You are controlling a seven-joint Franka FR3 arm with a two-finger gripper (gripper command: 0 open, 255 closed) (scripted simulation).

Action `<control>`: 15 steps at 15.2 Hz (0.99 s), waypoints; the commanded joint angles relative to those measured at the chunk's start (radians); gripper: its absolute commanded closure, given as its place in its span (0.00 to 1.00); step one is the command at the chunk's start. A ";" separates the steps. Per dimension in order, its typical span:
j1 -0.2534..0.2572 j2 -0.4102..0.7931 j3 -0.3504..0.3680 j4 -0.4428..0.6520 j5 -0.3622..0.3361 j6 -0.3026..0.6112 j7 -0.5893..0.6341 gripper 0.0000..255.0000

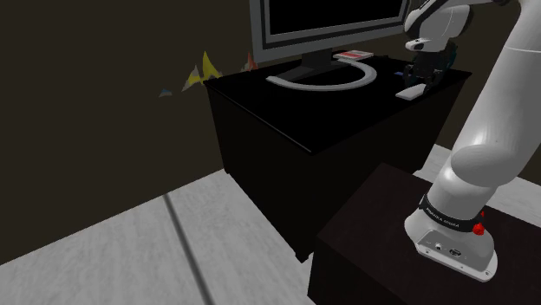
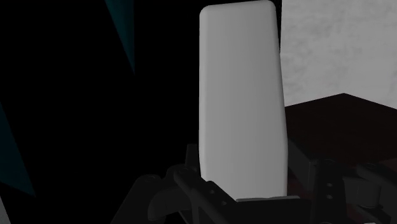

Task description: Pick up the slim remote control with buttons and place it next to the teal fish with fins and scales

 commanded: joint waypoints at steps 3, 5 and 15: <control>0.000 0.000 0.000 0.000 0.001 0.001 0.000 1.00; 0.000 0.001 0.000 0.000 0.001 0.001 0.000 0.00; 0.014 -0.073 0.005 0.086 -0.071 -0.122 0.052 0.00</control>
